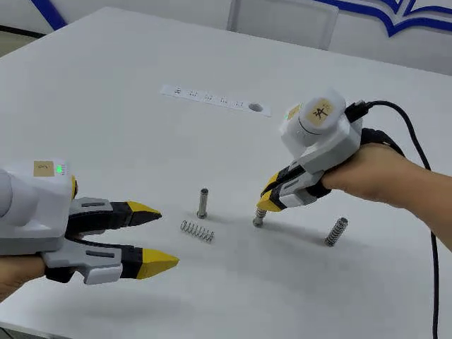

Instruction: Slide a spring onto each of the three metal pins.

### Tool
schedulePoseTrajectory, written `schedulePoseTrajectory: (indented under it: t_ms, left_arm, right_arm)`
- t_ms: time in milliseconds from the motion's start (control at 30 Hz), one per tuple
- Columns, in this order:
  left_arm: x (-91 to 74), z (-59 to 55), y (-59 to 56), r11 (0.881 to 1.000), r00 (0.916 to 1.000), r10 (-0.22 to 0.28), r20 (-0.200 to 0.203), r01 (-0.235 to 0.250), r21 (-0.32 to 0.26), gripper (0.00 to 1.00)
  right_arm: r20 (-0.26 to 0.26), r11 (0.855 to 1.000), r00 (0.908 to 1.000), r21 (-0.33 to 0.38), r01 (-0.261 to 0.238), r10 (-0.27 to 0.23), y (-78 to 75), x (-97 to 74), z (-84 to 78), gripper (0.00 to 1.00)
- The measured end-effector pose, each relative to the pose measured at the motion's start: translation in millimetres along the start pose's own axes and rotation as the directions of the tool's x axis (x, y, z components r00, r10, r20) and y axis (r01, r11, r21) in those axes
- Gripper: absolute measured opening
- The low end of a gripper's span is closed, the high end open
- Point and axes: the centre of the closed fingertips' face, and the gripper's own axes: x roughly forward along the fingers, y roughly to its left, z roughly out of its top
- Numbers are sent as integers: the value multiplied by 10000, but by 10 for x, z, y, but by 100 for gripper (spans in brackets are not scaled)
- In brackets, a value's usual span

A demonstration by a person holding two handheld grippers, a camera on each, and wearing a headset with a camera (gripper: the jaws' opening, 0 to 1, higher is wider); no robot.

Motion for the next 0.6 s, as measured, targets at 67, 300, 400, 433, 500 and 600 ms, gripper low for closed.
schedulePoseTrajectory:
  t_ms: [67,300,400,433,500,600]
  left_arm:
    - [3,3,-3,10000,10000,-8,1,8,4,49]
    - [-3,7,9,10000,10000,38,31,-38,-29,49]
    - [4,4,6,10000,10000,29,15,-29,-35,49]
    - [6,4,4,10000,10000,23,12,-23,-34,49]
    - [12,8,0,10000,10000,8,23,-8,-36,49]
    - [15,8,3,10000,10000,4,15,-4,-28,49]
  right_arm:
    - [-66,9999,10000,99,-22,22,4,38,-24,12]
    - [-257,9999,9997,147,-44,47,10,111,-103,12]
    - [-233,9999,9997,148,-51,55,-2,121,-99,12]
    - [-244,9999,9997,128,-52,55,-3,128,-101,12]
    - [-241,9999,9997,101,-66,69,11,130,-104,15]
    - [-189,10000,9998,6,-14,14,32,115,-101,18]
